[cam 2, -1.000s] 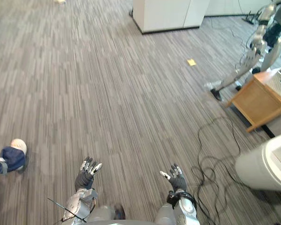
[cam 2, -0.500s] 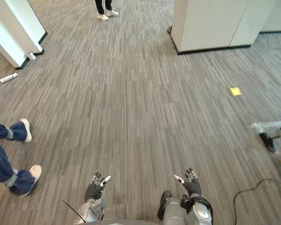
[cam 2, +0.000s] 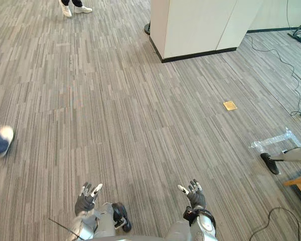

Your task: Organize washtable

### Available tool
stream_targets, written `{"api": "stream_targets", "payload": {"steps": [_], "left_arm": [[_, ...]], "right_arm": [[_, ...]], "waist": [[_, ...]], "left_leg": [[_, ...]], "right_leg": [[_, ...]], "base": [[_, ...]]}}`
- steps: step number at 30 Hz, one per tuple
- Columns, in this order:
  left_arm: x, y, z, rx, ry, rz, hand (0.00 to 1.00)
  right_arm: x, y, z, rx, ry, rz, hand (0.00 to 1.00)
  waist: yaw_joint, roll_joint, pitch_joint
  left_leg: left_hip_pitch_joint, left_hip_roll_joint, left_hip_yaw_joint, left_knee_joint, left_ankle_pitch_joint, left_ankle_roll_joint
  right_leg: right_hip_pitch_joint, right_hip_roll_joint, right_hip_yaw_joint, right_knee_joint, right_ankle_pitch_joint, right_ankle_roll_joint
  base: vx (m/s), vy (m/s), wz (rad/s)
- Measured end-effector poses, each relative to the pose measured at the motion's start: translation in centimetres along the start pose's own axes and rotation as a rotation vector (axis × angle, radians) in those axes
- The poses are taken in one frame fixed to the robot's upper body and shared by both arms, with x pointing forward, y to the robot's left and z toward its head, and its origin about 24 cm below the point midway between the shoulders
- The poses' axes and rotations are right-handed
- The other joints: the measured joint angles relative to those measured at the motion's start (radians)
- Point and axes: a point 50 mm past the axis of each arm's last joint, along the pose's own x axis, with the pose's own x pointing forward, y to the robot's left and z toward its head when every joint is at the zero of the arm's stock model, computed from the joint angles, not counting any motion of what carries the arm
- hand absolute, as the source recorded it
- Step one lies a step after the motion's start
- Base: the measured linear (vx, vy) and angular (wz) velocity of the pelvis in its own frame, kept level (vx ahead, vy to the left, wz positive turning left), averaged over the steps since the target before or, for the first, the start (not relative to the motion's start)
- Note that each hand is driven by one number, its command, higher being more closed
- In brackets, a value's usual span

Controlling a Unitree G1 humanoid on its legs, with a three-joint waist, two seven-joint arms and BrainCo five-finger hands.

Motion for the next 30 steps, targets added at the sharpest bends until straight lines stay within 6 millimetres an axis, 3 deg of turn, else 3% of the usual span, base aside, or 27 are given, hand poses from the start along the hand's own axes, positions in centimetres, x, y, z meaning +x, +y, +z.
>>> {"api": "stream_targets", "payload": {"steps": [1,2,3,4,5,6,7,8,9,10,11,12,13,14,15,17,18,19,20,21,22,23,25,27,28,29,30], "left_arm": [[0.4,-1.4,0.3,0.005,-0.018,-0.056,0.00],[0.8,-2.0,0.6,0.010,-0.027,-0.075,0.00],[1.5,-2.9,1.0,0.018,-0.043,-0.105,0.00],[1.8,-3.2,1.2,0.021,-0.049,-0.110,0.00],[1.9,-2.9,0.5,0.053,-0.018,-0.098,0.00],[1.8,-2.7,-0.3,0.057,0.011,-0.085,0.00],[1.2,-2.3,-1.3,0.055,0.052,-0.063,0.00],[0.4,-1.5,-2.2,0.055,0.085,-0.038,0.00],[0.2,-1.4,-2.5,0.052,0.097,-0.031,0.00],[-0.8,-1.0,-3.8,0.035,0.146,-0.007,0.00],[-1.2,-0.7,-4.5,0.036,0.179,0.005,0.00],[-1.3,-0.4,-4.9,0.040,0.203,0.017,0.00],[-1.5,0.0,-5.3,0.041,0.222,0.035,0.00],[-1.6,0.2,-5.3,0.038,0.223,0.042,0.00],[-1.6,0.6,-5.0,0.026,0.216,0.054,0.00],[-1.6,1.3,-4.6,0.001,0.198,0.084,0.00],[-1.7,1.6,-4.5,0.003,0.193,0.090,0.00],[-1.7,1.5,-4.5,-0.003,0.195,0.092,0.00],[-1.8,1.4,-4.6,-0.007,0.198,0.094,0.00],[-2.3,1.8,-5.0,-0.013,0.210,0.114,0.00],[-2.0,2.3,-4.4,-0.017,0.184,0.132,0.00],[-1.9,2.4,-4.1,-0.021,0.172,0.137,0.00],[-2.1,2.6,-4.2,-0.031,0.175,0.150,0.00],[-1.6,2.3,-3.8,-0.016,0.166,0.127,0.00],[-1.4,2.3,-3.5,-0.002,0.157,0.116,0.00],[-1.0,2.3,-2.7,0.010,0.130,0.106,0.00],[-0.6,1.9,-1.6,0.007,0.077,0.084,0.00]], "right_arm": [[-0.2,-0.8,0.3,-0.017,-0.009,-0.014,0.00],[-0.2,-1.2,0.4,-0.023,-0.010,-0.024,0.00],[-0.3,-1.9,0.5,-0.015,-0.015,-0.055,0.00],[-0.4,-2.2,0.5,-0.012,-0.014,-0.068,0.00],[-0.9,-2.7,0.0,-0.024,0.003,-0.096,0.00],[-1.1,-3.2,-0.2,-0.035,0.015,-0.108,0.00],[-1.2,-3.6,-0.2,-0.046,0.021,-0.113,0.00],[-1.3,-3.6,-0.4,-0.034,0.023,-0.120,0.00],[-1.3,-3.7,-0.3,-0.034,0.022,-0.124,0.00],[-1.3,-4.3,0.0,-0.046,0.017,-0.133,0.00],[-1.1,-4.4,0.3,-0.050,0.011,-0.133,0.00],[-1.0,-4.4,0.5,-0.054,0.003,-0.133,0.00],[-0.9,-4.6,0.8,-0.047,-0.006,-0.145,0.00],[-0.9,-4.6,0.8,-0.044,-0.007,-0.146,0.00],[-0.8,-4.3,0.8,-0.018,-0.012,-0.141,0.00],[-0.6,-3.6,0.6,0.013,-0.013,-0.124,0.00],[-0.4,-3.1,0.9,0.011,-0.023,-0.103,0.00],[-0.2,-3.1,1.1,-0.001,-0.026,-0.093,0.00],[-0.2,-3.4,1.1,-0.012,-0.022,-0.097,0.00],[-0.2,-3.1,0.2,0.003,0.013,-0.101,0.00],[-0.4,-2.4,-0.6,0.026,0.033,-0.096,0.00],[-0.4,-2.4,-0.7,0.024,0.037,-0.095,0.00],[-0.4,-2.5,-0.9,0.004,0.045,-0.096,0.00],[-0.2,-2.0,-0.8,0.000,0.045,-0.084,0.00],[-0.1,-1.8,-0.7,0.002,0.045,-0.079,0.00],[0.0,-1.6,-0.6,0.001,0.042,-0.071,0.00],[0.0,-1.7,-0.6,-0.005,0.041,-0.073,0.00]], "waist": [[-0.011,0.022,0.000],[-0.021,0.025,0.001],[-0.034,0.016,0.000],[-0.036,0.007,0.001],[-0.038,-0.018,-0.002],[-0.046,0.000,-0.001],[-0.055,0.025,-0.013],[-0.050,0.040,-0.021],[-0.044,0.045,-0.020],[-0.023,0.096,-0.027],[-0.009,0.111,-0.027],[-0.005,0.108,-0.024],[-0.006,0.096,-0.016],[-0.007,0.085,-0.010],[0.004,0.050,-0.007],[0.007,0.012,-0.007],[0.013,0.004,-0.009],[0.028,0.020,-0.014],[0.037,0.035,-0.018],[0.049,0.015,-0.022],[0.037,-0.022,-0.030],[0.034,-0.026,-0.027],[0.017,-0.030,-0.026],[0.009,-0.035,-0.009],[0.006,-0.035,-0.004],[-0.002,-0.017,0.003],[-0.007,-0.005,0.001]], "left_leg": [[0.050,-0.010,-0.004,-0.055,-0.001,-0.007],[0.070,-0.015,-0.010,-0.075,0.003,-0.019],[0.101,-0.033,-0.038,-0.099,0.003,-0.061],[0.124,-0.042,-0.054,-0.105,-0.009,-0.085],[0.218,-0.049,-0.099,-0.102,-0.048,-0.126],[0.244,-0.032,-0.129,-0.085,-0.054,-0.121],[0.233,0.018,-0.163,-0.009,-0.033,-0.105],[0.199,0.099,-0.184,0.192,0.078,-0.091],[0.189,0.125,-0.183,0.237,0.112,-0.092],[0.123,0.253,-0.190,0.439,0.267,-0.085],[0.049,0.310,-0.202,0.606,0.278,-0.088],[-0.034,0.334,-0.217,0.748,0.252,-0.050],[-0.118,0.334,-0.213,0.843,0.217,0.002],[-0.153,0.322,-0.202,0.848,0.203,0.016],[-0.209,0.289,-0.151,0.793,0.167,0.020],[-0.291,0.231,-0.096,0.554,0.135,-0.009],[-0.326,0.170,-0.088,0.282,0.148,-0.030],[-0.329,0.112,-0.098,-0.010,0.210,-0.106],[-0.326,0.092,-0.116,-0.116,0.302,-0.106],[-0.290,0.058,-0.135,-0.147,0.405,-0.007],[-0.302,0.041,-0.120,-0.083,0.344,-0.011],[-0.315,0.046,-0.120,-0.022,0.297,-0.008],[-0.284,0.057,-0.076,0.129,0.144,0.013],[-0.193,0.032,-0.034,0.111,0.099,0.019],[-0.155,0.029,-0.020,0.086,0.097,0.015],[-0.084,0.022,0.002,0.017,0.104,0.003],[-0.029,0.017,0.016,-0.059,0.122,-0.022]], "right_leg": [[-0.067,0.004,-0.050,-0.174,0.014,-0.002],[-0.090,0.005,-0.065,-0.314,0.057,0.011],[-0.115,-0.004,-0.084,-0.609,0.173,0.047],[-0.132,-0.010,-0.088,-0.710,0.226,0.066],[-0.152,-0.027,-0.047,-0.774,0.282,0.086],[-0.150,-0.018,-0.011,-0.705,0.359,0.066],[-0.161,-0.017,0.001,-0.590,0.362,0.068],[-0.155,0.003,0.040,-0.438,0.325,0.012],[-0.148,0.014,0.035,-0.414,0.295,-0.004],[-0.086,0.069,-0.001,-0.392,0.220,-0.030],[-0.043,0.101,-0.014,-0.396,0.184,-0.039],[0.010,0.122,-0.023,-0.416,0.158,-0.041],[0.111,0.146,-0.042,-0.482,0.146,-0.035],[0.161,0.156,-0.048,-0.525,0.144,-0.032],[0.241,0.164,-0.049,-0.601,0.142,-0.028],[0.328,0.172,-0.047,-0.703,0.152,-0.012],[0.352,0.171,-0.035,-0.745,0.155,0.014],[0.363,0.173,-0.008,-0.766,0.147,0.056],[0.372,0.182,0.007,-0.770,0.138,0.084],[0.390,0.165,0.048,-0.772,0.131,0.108],[0.381,0.124,0.056,-0.750,0.126,0.116],[0.371,0.109,0.061,-0.712,0.122,0.122],[0.278,0.008,0.097,-0.396,0.114,0.146],[0.166,-0.076,0.116,-0.134,0.139,0.137],[0.142,-0.077,0.112,-0.101,0.122,0.119],[0.110,-0.064,0.078,-0.119,0.094,0.091],[0.085,-0.027,0.019,-0.232,0.079,0.073]], "base": [[0.60,0.027,0.37],[0.62,-0.019,0.74],[0.52,-0.069,0.78],[0.83,-0.233,1.15],[0.73,-0.266,0.93],[0.92,-0.368,0.94],[0.90,-0.460,0.58],[0.75,-0.389,0.38],[0.71,-0.408,0.01],[0.60,-0.220,-0.24],[0.72,-0.243,-0.21],[0.77,-0.168,0.02],[0.47,-0.103,0.20],[0.56,-0.121,0.21],[0.53,-0.075,0.07],[0.64,-0.038,-0.18],[0.52,0.102,-0.53],[0.54,0.167,-0.65],[0.58,0.194,-0.87],[0.60,0.172,-0.60],[0.58,0.136,-0.49],[0.52,0.172,-0.28],[0.47,0.222,-0.39],[0.40,0.140,-0.31],[0.40,0.062,-0.41],[0.35,0.007,-0.41],[0.42,-0.021,-0.28]]}}
